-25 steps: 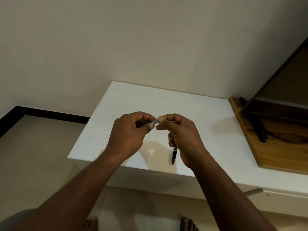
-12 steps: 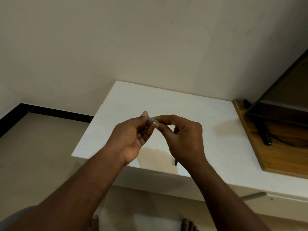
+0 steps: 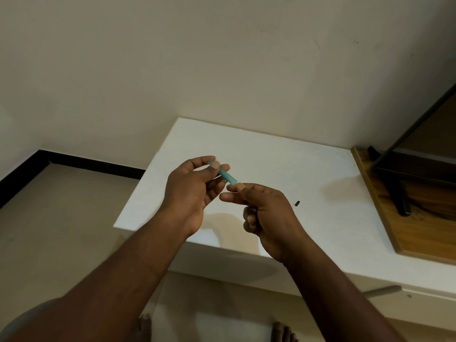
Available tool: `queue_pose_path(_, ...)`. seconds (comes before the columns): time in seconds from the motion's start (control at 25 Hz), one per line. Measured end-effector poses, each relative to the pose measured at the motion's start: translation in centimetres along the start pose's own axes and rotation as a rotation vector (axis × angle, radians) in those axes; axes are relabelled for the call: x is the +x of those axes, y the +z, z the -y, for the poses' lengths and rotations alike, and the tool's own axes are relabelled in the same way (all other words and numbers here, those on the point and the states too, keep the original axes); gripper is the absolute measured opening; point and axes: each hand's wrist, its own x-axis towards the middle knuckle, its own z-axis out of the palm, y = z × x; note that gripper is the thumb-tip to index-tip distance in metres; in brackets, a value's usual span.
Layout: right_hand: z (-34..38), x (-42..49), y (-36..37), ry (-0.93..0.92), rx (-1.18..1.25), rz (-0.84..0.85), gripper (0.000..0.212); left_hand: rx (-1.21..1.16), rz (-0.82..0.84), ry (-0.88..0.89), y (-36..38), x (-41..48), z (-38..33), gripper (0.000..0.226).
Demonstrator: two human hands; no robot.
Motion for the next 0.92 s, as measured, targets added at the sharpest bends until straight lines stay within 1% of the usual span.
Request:
queue_pose_path(0.08, -0.11, 0.01, 0.12, 0.019, 0.031, 0.010, 0.026, 0.085, -0.035, 0.067, 0.21, -0.14, -0.02, 0.022)
queue_pose_path(0.24, -0.27, 0.07, -0.08, 0.061, 0.091, 0.035, 0.031, 0.171, -0.053, 0.142, 0.49, -0.35, -0.09, 0.019)
queue_pose_path(0.32, -0.36, 0.01, -0.15, 0.079, 0.105, 0.049, 0.032, 0.221, -0.059, 0.200, 0.54, -0.38, -0.14, 0.022)
queue_pose_path(0.44, -0.49, -0.03, -0.06, 0.095, 0.111, 0.061, 0.032, 0.319, -0.052, 0.307, 0.59, -0.47, -0.18, 0.031)
queue_pose_path(0.52, -0.58, -0.04, 0.01, 0.105, 0.121, 0.068, 0.033, 0.362, -0.056, 0.357, 0.59, -0.47, -0.15, 0.028)
queue_pose_path(0.6, -0.62, -0.03, 0.08, 0.112, 0.140, 0.071, 0.033, 0.379, -0.060, 0.376, 0.58, -0.50, -0.07, 0.026)
queue_pose_path(0.72, -0.69, -0.02, 0.13, 0.119, 0.153, 0.069, 0.033, 0.388, -0.064, 0.380, 0.56, -0.48, 0.01, 0.033)
queue_pose_path(0.8, -0.75, -0.01, 0.12, 0.123, 0.164, 0.075, 0.033, 0.395, -0.056, 0.384, 0.57, -0.44, 0.09, 0.028)
queue_pose_path(0.92, -0.81, 0.05, 0.05, 0.124, 0.185, 0.081, 0.031, 0.340, -0.068, 0.324, 0.59, -0.29, 0.16, 0.025)
